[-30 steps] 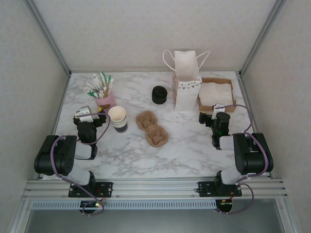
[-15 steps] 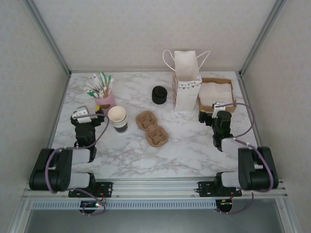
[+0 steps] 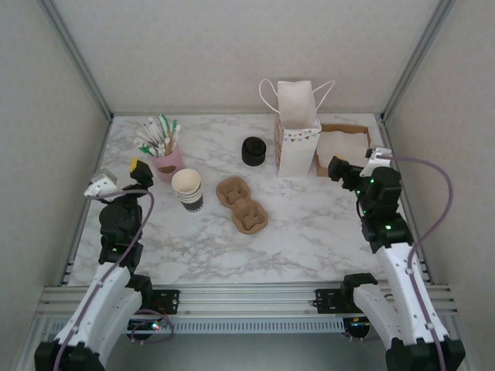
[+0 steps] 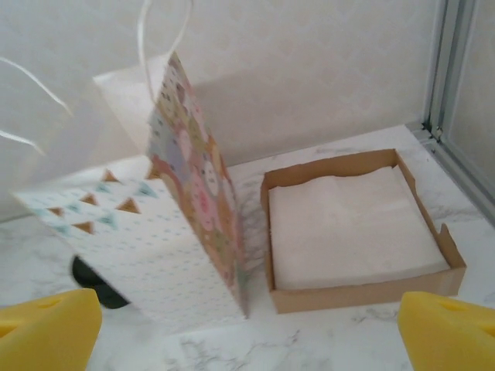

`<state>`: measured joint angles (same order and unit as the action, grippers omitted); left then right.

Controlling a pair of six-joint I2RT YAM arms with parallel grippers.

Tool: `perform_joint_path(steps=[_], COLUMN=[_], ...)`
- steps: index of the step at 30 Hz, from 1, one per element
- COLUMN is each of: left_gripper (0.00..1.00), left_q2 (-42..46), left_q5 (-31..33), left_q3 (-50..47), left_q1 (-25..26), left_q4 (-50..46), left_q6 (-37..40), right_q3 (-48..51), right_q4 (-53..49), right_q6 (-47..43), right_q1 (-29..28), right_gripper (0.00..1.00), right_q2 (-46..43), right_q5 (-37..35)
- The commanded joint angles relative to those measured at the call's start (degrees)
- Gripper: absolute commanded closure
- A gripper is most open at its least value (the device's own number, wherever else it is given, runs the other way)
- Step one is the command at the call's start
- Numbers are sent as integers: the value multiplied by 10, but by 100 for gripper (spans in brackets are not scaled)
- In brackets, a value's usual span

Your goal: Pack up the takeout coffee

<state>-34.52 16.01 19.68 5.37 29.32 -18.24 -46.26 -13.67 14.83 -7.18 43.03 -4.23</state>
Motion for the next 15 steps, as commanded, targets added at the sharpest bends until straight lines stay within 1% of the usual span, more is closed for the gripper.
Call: perform_joint_path(steps=[1,2,4,6,8,10,12,13,15], left_gripper=[0,0,1,0,0,0,0,0,0], left_q2=[20,16,3,-10,-20,-25,-27,-33,-66], left_q5=[27,21,-26,-69,-79,-60,-99,-107,-116], left_q3=[67,87,128,152,171,179,180,189,226], left_q1=[19,20,20,20,19,18,12,12,12], left_q4=[-185,-222,-282,-309,-335,-359,-350,-357,-400], left_q6=[-117,-133,-132,-118,-127,-169,-180,-187,-193], right_q3=[-51,-54,-53,-53,-53,-53,-49,-47,-40], right_q4=[-191,-207,-219,-227,-234,-237,-240,-242,-243], right_q6=[58,66,76,82,85,91,101,105,109], right_q1=[-2,-2,-3,-2,-2,-2,-3,-3,-2], right_gripper=[1,1,1,1,1,1,1,1,1], right_q2=[-17,-20,-30,-33,-32,-26,-16,-13,-3], right_q5=[12,13,38,50,64,74,75,75,82])
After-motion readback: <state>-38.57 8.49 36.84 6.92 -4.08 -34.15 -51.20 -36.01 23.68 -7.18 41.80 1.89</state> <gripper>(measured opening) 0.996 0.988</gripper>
